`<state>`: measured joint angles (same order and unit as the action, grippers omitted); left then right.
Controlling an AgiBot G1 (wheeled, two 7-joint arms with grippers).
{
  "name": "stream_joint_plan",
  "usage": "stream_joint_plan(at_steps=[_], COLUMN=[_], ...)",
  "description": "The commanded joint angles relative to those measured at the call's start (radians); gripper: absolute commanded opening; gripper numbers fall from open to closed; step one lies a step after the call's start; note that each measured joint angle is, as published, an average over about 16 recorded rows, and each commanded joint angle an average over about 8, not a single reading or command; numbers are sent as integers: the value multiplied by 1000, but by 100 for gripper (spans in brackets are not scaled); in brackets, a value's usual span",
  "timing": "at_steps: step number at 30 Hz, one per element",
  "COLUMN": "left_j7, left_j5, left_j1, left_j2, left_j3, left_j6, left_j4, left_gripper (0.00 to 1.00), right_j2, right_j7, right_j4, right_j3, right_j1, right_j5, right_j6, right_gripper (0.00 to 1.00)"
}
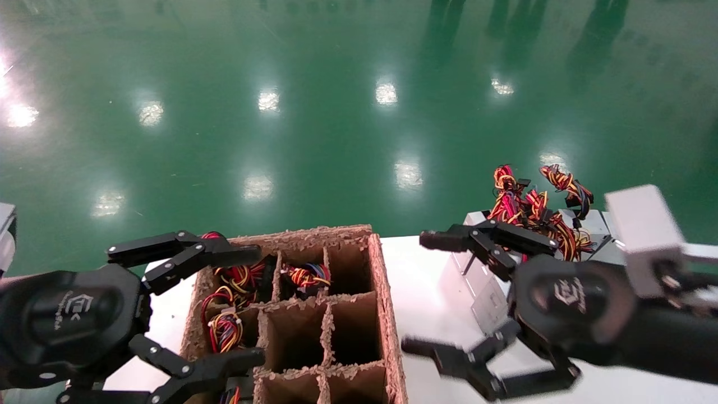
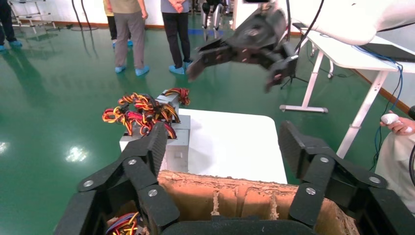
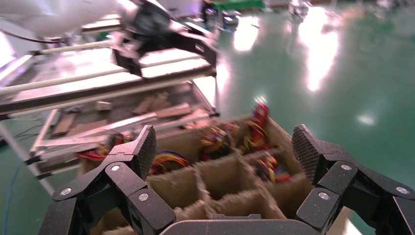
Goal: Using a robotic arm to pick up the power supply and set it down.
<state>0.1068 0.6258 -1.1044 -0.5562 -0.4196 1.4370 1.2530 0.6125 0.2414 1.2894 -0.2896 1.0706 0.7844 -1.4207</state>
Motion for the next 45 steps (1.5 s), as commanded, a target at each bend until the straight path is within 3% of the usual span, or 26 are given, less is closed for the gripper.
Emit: stream_joint_plan(at_steps=[1, 9, 45], left_j7=[0, 0, 0], left_j5=[0, 0, 0], left_j1=[0, 0, 0], left_j2=[0, 0, 0], left_j3=[0, 0, 0], left_j6=[0, 0, 0], left_j4=[0, 0, 0], left_gripper=[100, 100, 100], right_j2=[-1, -2, -1], right_j7=[-27, -69, -54], right_j4=[-3, -8, -5], right_j3=[5, 16, 10], right_j1=[2, 6, 4], right_j5=[-27, -81, -54], right_j6=[-37, -110, -75], right_gripper=[100, 100, 100])
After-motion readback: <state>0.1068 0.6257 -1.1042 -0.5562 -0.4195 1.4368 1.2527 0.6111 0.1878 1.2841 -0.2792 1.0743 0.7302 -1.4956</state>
